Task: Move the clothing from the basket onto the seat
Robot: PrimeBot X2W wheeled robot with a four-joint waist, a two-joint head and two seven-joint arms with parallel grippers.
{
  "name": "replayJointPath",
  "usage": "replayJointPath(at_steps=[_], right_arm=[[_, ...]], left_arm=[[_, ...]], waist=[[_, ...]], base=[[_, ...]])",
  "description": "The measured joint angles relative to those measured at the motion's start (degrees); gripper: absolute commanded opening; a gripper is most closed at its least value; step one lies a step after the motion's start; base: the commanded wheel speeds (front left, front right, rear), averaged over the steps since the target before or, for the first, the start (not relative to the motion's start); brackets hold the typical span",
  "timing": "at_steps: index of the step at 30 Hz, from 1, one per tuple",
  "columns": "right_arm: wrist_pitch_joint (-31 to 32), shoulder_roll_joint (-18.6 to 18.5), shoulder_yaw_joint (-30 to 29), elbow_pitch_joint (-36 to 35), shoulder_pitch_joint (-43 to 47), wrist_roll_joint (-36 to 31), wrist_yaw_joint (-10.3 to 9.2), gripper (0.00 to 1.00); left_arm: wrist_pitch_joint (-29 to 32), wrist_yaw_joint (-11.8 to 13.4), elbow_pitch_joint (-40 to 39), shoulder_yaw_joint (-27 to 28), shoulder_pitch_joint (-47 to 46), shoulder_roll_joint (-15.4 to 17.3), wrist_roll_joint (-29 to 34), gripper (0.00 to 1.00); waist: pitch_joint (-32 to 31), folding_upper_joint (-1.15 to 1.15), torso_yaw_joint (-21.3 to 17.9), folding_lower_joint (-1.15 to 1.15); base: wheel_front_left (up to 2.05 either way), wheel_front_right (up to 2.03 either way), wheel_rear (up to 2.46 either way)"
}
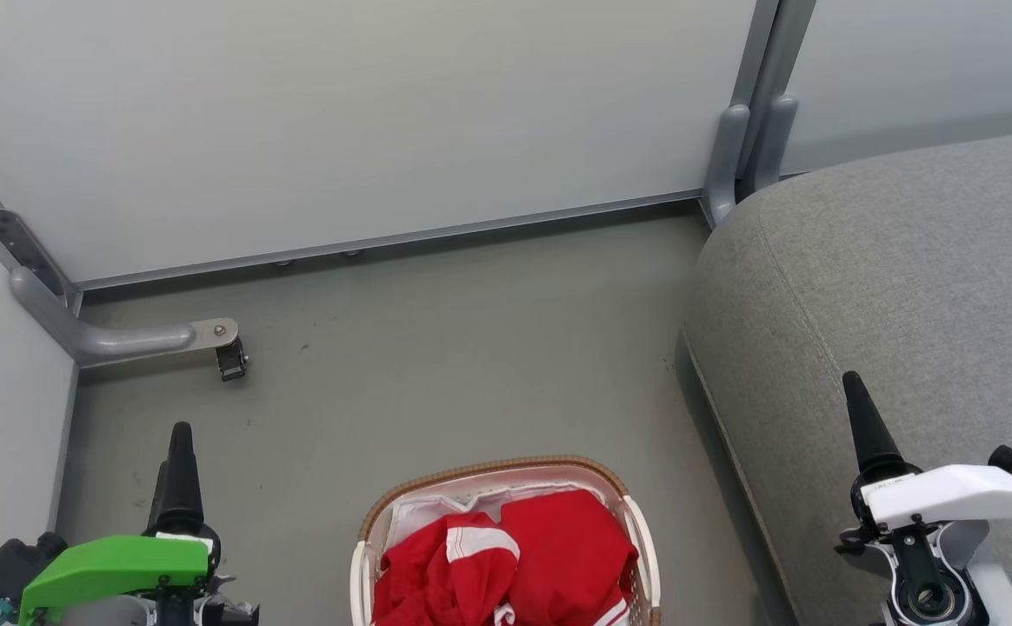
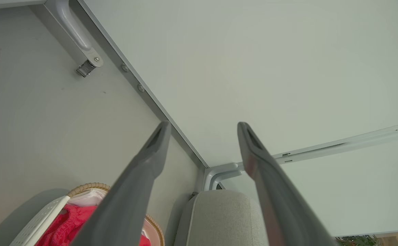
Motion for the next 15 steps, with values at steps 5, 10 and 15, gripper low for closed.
replayJointPath(at_steps=[5,10,15], right_arm=[[-1.1,-0.1,0.42,-0.38,-0.38,-5.39,0.0,1.0],[-1.98,-0.2,0.89,-0.35,-0.58,-10.11,0.0,1.0],[-2.96,-0.6,1.55,0.0,-1.03,-14.88,0.0,1.0]], left_arm=[[-1.04,0.0,0.05,-0.52,0.01,0.03,6.48,1.0],[-1.96,0.0,0.6,-1.88,0.05,0.4,12.04,1.0],[-3.01,0.0,0.97,-3.02,0.14,0.98,17.75,1.0]], waist=[[0.01,0.0,0.03,0.0],[0.02,0.0,0.07,0.0],[-0.01,0.0,0.13,0.0]], base=[[0.0,0.0,0.0],[0.0,0.0,0.0],[0.0,0.0,0.0]])
